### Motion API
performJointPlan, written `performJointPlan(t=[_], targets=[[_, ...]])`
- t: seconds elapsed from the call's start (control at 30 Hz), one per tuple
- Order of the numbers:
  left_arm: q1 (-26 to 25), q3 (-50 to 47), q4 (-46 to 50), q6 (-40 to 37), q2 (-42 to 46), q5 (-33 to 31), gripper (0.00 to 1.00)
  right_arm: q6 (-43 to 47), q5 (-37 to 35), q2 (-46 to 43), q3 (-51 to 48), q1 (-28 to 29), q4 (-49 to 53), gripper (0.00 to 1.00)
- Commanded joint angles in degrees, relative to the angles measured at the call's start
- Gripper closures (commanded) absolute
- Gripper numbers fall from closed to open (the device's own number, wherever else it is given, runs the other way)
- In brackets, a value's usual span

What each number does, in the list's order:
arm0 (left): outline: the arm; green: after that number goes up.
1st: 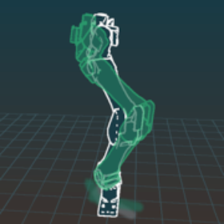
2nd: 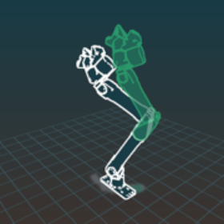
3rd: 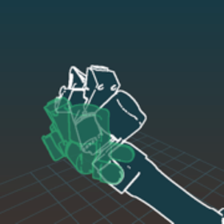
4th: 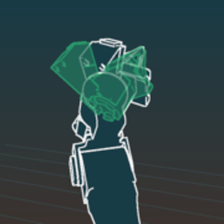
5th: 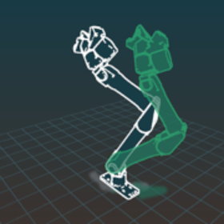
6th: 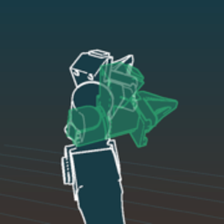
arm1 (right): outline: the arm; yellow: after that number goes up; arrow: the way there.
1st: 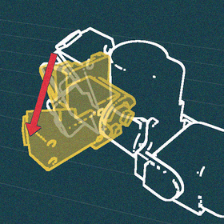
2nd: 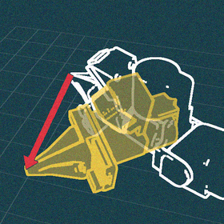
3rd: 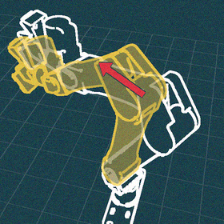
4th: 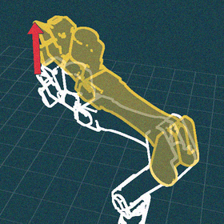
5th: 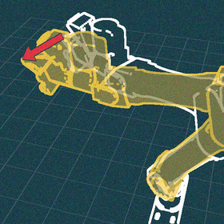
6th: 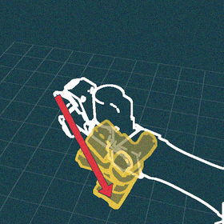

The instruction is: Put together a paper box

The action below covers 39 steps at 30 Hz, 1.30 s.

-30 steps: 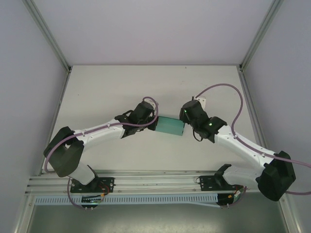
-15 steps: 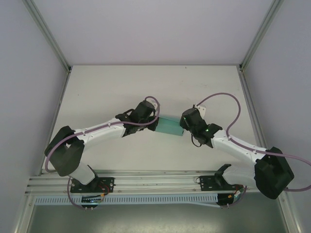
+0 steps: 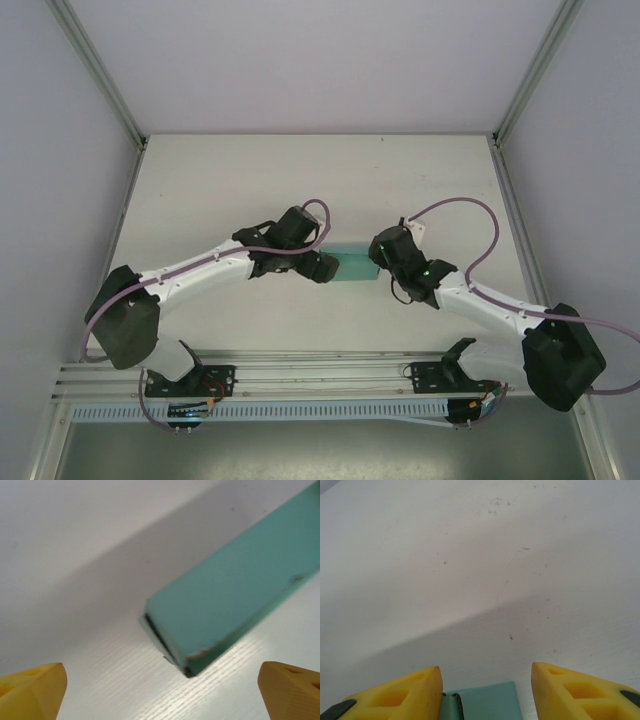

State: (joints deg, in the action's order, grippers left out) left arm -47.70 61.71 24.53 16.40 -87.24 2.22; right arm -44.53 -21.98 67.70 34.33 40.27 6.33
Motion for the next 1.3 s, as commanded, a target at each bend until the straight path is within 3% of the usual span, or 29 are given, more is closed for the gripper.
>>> performJointPlan(t=[0.0,0.2,0.33,0.5,0.6,0.8,0.87,0.97,1.13,1.27], targets=[[-0.3,4.1,3.8,0.4,1.2,3.4,0.01,-0.9,2.7,2.8,-2.9,1.3,7.0,0.51],[2.0,8.0,8.2,9.2,0.0,-0.9,0.02,1.6,2.3,2.1,-4.5,2.0,4.9,0.52],[8.7,6.0,5.1,13.7,-2.3,8.0,0.01,2.5,2.2,1.8,-5.3,2.1,3.7,0.53],[9.2,3.6,1.4,14.2,-4.4,14.3,0.02,2.7,2.2,2.3,-5.3,2.1,3.8,0.53],[9.5,-0.1,-0.6,15.5,-4.6,15.8,0.07,2.3,2.4,2.3,-5.8,2.1,3.4,0.53],[11.2,-6.9,-3.5,18.4,-6.3,18.5,0.3,3.8,2.8,2.8,-8.3,2.1,0.5,0.54],[11.4,-9.1,-5.9,19.3,-6.8,20.8,0.33,5.9,3.1,3.0,-10.4,2.0,-2.7,0.55],[11.9,-12.4,-9.7,20.6,-7.0,23.6,0.41,10.4,5.7,2.8,-13.4,1.7,-7.4,0.55],[12.5,-18.5,-15.9,22.8,-5.5,27.9,0.63,15.4,12.3,1.5,-17.5,0.3,-13.5,0.57],[13.1,-21.6,-18.5,23.2,-3.6,29.4,0.62,16.3,14.8,0.7,-18.1,-1.0,-13.7,0.57]])
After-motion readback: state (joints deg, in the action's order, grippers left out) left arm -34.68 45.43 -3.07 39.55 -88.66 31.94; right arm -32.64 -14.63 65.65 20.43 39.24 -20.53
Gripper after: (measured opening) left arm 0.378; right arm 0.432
